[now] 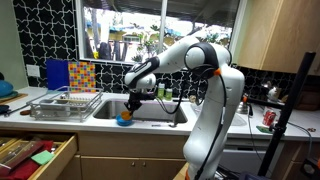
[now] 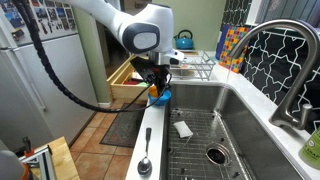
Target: Put the orange bowl in the blue bowl and then put them in the sink
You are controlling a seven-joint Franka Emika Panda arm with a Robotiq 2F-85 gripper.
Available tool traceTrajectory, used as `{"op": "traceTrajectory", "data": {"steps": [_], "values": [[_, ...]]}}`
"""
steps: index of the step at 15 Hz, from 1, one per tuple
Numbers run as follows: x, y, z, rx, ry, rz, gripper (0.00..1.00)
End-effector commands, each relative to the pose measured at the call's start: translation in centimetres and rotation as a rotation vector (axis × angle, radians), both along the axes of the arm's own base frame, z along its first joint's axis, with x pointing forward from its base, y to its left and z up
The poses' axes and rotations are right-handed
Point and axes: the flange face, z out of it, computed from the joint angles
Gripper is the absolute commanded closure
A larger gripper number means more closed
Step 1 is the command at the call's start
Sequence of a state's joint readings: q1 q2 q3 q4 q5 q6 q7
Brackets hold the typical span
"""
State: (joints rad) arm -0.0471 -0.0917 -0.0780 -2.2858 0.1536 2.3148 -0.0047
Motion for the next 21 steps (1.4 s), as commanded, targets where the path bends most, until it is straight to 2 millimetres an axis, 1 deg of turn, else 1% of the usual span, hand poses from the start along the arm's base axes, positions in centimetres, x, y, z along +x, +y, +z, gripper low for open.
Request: {"op": "traceTrajectory", "data": {"steps": [1, 2, 4, 6, 7, 10, 13, 14, 18, 21], "values": [[2.2, 0.0, -1.9, 0.005, -0.02, -0.053, 0.99], [2.5, 0.0, -2.2, 0.005, -0.022, -0.064, 0.99], [2.8, 0.2, -2.5, 0.018, -0.018, -0.074, 0.7], [2.7, 0.8, -2.0, 0.034, -0.016, -0.066, 0.56], [2.6, 1.1, -1.5, 0.04, -0.023, -0.057, 0.48], [2.4, 1.8, -0.1, 0.03, -0.036, -0.049, 0.26], [1.8, 1.2, 0.2, -0.026, -0.01, -0.103, 0.04], [1.6, 1.1, 0.1, -0.032, 0.0, -0.114, 0.0], [1.0, 0.3, -0.9, -0.037, 0.029, -0.159, 0.0], [0.6, -0.5, -1.9, -0.023, 0.04, -0.171, 0.0]]}}
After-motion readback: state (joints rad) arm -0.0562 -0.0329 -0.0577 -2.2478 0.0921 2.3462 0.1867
